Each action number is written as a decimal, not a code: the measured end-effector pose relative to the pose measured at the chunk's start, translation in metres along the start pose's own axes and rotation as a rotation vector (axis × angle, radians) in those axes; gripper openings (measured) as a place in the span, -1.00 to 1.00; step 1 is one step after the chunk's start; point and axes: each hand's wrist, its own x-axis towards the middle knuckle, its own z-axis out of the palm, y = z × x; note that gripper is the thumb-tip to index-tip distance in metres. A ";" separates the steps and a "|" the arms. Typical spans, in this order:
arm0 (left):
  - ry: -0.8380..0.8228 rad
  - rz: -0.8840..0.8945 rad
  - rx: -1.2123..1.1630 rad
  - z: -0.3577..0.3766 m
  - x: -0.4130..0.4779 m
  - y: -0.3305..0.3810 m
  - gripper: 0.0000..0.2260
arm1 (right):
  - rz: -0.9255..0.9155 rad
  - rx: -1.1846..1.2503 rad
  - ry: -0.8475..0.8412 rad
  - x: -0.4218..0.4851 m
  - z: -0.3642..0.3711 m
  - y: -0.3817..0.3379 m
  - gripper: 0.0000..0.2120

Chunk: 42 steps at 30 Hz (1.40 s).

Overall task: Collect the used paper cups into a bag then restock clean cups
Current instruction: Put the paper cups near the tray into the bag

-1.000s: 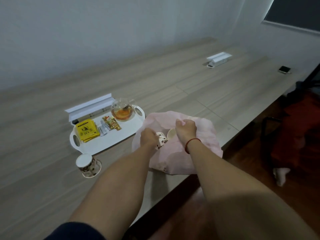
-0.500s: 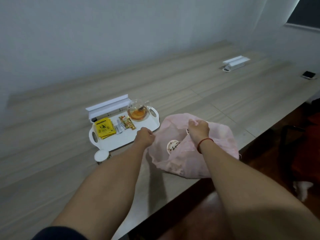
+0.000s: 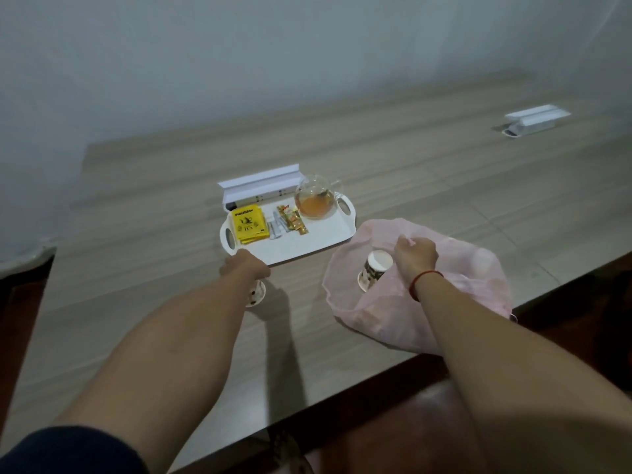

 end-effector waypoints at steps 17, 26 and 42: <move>0.059 0.222 -0.505 0.014 -0.054 0.083 -0.48 | 0.048 0.101 -0.011 -0.012 -0.022 -0.010 -0.60; -0.463 0.305 -0.764 0.052 -0.122 0.154 -0.74 | 0.058 0.135 0.083 0.000 -0.054 -0.011 -0.63; -0.099 0.149 -0.530 0.100 -0.117 0.147 -0.59 | 0.010 0.170 0.072 0.019 -0.061 -0.012 -0.88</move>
